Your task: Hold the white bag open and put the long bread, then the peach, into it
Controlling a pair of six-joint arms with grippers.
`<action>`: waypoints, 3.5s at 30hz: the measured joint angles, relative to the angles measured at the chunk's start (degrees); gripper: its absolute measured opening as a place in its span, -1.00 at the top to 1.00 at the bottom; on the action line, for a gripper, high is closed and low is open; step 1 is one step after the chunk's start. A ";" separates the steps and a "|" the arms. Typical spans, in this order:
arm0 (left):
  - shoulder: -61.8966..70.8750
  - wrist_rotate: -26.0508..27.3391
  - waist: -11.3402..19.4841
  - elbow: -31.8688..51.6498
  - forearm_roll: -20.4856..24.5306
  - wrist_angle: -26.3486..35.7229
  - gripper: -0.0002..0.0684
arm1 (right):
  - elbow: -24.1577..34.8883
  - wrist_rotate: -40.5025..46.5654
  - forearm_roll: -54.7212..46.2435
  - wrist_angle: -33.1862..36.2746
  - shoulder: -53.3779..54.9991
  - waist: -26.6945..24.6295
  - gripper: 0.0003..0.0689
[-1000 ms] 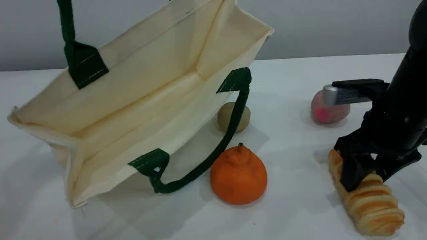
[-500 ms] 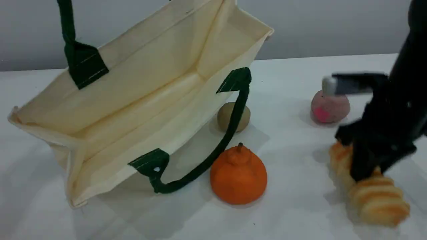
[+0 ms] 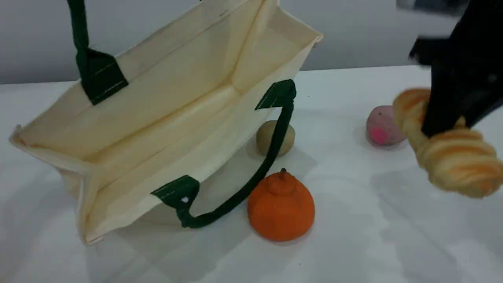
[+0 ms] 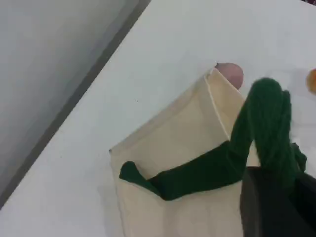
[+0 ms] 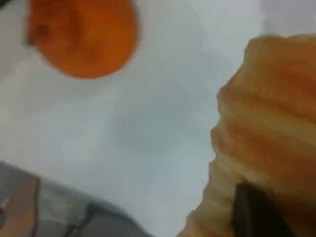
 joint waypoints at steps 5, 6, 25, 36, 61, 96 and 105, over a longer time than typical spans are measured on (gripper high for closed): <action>0.00 0.47 0.00 0.00 -0.42 0.00 0.72 | 0.00 -1.00 6.00 1.87 -6.90 1.62 0.67; 0.00 0.53 0.00 0.00 -0.73 0.00 0.72 | 0.00 -1.25 7.56 1.92 -8.22 2.54 0.67; 0.00 0.72 0.00 0.00 -1.75 0.00 0.72 | 0.00 -2.07 26.63 -6.75 -9.93 18.40 0.70; 0.00 0.67 0.00 0.00 -1.75 0.00 0.72 | -0.51 -8.31 38.99 -15.99 -0.38 18.35 0.71; 0.00 0.67 0.00 0.00 -1.75 0.00 0.72 | -13.84 -14.18 45.04 -24.75 16.26 18.35 0.65; 0.00 0.67 0.00 0.00 -1.33 0.00 0.72 | -13.84 -24.69 54.34 -15.88 15.55 17.65 -0.68; 0.00 0.67 0.00 0.00 -1.04 0.00 0.72 | -16.27 -25.08 45.02 -13.46 10.81 16.90 -0.68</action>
